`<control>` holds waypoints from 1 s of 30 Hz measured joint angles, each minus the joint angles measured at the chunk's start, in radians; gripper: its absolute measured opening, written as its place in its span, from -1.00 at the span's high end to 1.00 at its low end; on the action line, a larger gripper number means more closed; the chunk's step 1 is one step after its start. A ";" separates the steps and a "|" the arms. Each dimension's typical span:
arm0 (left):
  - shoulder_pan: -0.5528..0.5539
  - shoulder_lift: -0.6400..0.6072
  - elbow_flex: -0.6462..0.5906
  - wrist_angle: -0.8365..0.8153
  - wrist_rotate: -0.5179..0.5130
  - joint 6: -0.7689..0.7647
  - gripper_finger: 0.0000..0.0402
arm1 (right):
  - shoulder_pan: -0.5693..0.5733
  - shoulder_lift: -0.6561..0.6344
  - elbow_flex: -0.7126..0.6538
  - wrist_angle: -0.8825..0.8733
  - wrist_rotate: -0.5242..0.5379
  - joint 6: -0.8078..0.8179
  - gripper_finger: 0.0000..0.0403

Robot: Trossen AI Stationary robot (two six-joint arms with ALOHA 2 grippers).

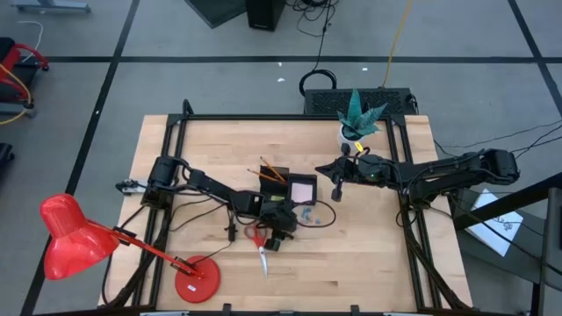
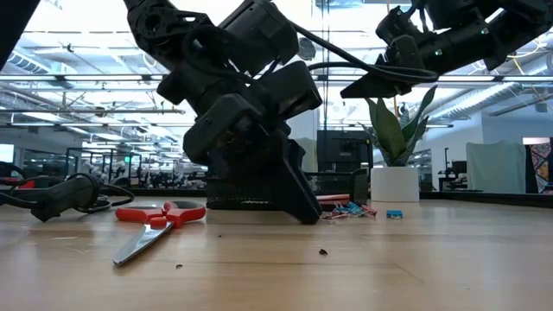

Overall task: Pick and place office supplies into organizer
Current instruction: Put the green binder clip into the black desk organizer

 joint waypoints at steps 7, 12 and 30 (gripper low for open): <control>0.001 0.000 -0.002 0.015 0.002 0.022 0.63 | 0.000 0.000 0.000 0.000 0.000 -0.001 1.00; -0.007 -0.007 -0.003 0.040 0.008 0.046 0.68 | 0.000 0.000 0.000 0.000 0.000 -0.001 1.00; -0.011 -0.306 -0.002 -0.272 -0.346 0.132 0.64 | 0.000 0.000 0.000 -0.001 0.000 -0.001 1.00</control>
